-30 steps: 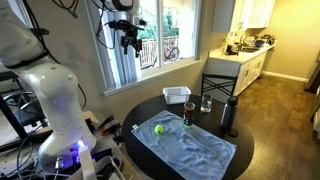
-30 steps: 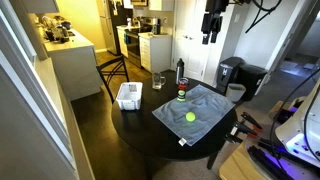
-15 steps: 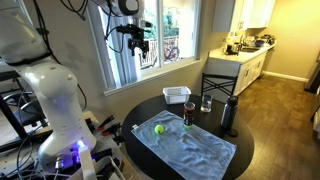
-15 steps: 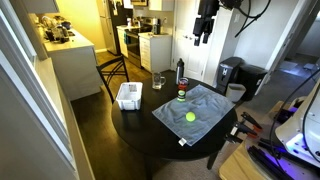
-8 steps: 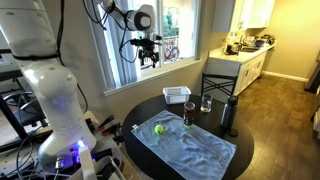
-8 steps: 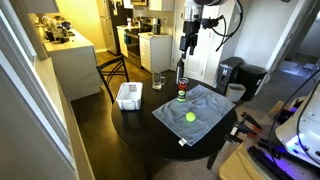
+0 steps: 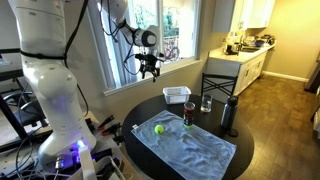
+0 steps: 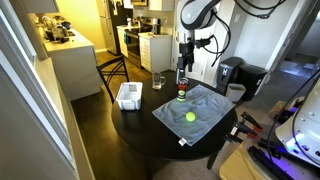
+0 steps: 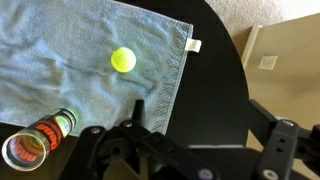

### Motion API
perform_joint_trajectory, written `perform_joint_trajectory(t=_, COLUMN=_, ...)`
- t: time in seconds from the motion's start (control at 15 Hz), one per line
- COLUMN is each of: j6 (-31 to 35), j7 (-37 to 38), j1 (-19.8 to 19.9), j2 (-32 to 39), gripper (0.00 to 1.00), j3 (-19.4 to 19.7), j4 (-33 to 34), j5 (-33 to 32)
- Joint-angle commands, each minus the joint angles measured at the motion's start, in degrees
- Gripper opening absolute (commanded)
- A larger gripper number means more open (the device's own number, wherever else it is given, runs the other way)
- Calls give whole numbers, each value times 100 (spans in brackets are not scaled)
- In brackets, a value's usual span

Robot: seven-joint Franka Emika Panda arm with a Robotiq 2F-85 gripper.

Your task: Put the tennis ball in the canister

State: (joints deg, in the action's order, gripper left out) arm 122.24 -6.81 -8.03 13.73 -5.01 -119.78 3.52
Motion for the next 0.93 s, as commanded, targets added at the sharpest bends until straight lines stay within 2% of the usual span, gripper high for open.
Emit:
perform_joint_trajectory(t=0.0, j6=136, j7=-157, j1=98, j2=508, gripper=100, j3=-17, j4=95, j5=-332)
perform_joint_trajectory(t=0.27, j6=132, j7=-53, j1=116, j2=1126, gripper=100, j3=96, j4=223, j5=-800)
perform_joint_trajectory(t=0.87, j6=-94, j7=22, j1=52, j2=2719, gripper=100, j3=257, j4=1009, j5=-1309)
